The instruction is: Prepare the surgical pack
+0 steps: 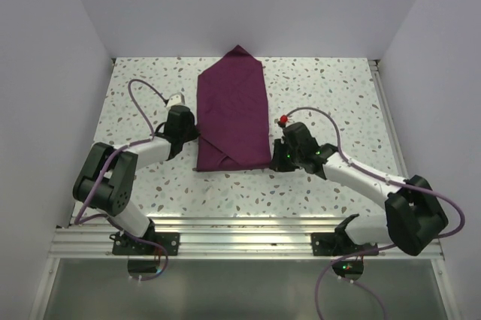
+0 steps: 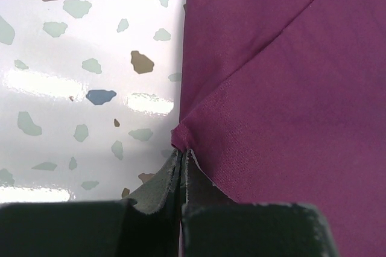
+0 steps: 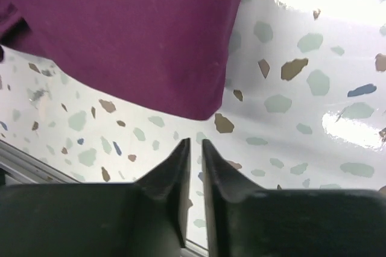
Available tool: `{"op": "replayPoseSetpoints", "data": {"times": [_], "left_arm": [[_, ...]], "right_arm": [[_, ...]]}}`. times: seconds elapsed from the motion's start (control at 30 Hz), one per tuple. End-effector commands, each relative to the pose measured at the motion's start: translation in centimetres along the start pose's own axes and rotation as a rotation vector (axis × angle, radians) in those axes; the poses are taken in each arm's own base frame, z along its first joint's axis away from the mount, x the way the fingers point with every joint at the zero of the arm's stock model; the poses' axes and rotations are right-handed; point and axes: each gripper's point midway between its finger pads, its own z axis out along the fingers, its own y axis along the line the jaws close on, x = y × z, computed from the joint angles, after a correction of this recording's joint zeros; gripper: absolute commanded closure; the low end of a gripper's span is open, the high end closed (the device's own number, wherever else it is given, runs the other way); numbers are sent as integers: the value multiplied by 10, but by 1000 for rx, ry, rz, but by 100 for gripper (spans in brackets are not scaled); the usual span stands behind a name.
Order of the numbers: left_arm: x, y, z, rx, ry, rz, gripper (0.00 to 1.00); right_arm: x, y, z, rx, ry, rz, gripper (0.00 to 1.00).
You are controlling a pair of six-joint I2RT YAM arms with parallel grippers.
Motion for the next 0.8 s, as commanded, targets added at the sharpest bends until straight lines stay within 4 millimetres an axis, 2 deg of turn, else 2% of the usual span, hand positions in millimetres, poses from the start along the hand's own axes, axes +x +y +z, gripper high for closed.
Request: {"op": "replayPoseSetpoints", "data": {"times": [0.0,0.03,0.07,0.1,0.13,0.17,0.2,0.27,0.3,0.47,0.6,0.77], "left_arm": [[-21,1,6,-13,-60,10,100],[-21,2,6,-14,-59,12,100],[-21,1,6,-11,-59,10,100],[-20,1,6,-10,-56,12,100],[-20,1,7,-9,-54,12,100],[-18,2,7,-12,-51,13,100],[-18,2,7,-9,-49,14,100],[-13,2,9,-9,-38,13,100],[-12,3,10,-10,-35,12,100],[-7,8,10,-24,-30,10,100],[0,8,15,-23,-7,10,100],[8,8,16,-6,8,-5,100]], "right_arm": [[-51,20,-13,-10,-116,-40,79],[-57,22,-13,-1,-121,-50,73],[-62,19,-6,24,-114,-64,62],[-78,28,-8,12,-142,-72,59],[-86,27,-6,28,-151,-77,53],[-88,24,5,46,-129,-81,52],[-103,28,4,39,-151,-77,51],[-109,23,18,59,-136,-72,45],[-117,27,20,51,-142,-71,45],[-121,22,40,71,-114,-71,41],[-108,11,51,97,-87,-61,38],[-94,6,52,96,-72,-50,39]]}}
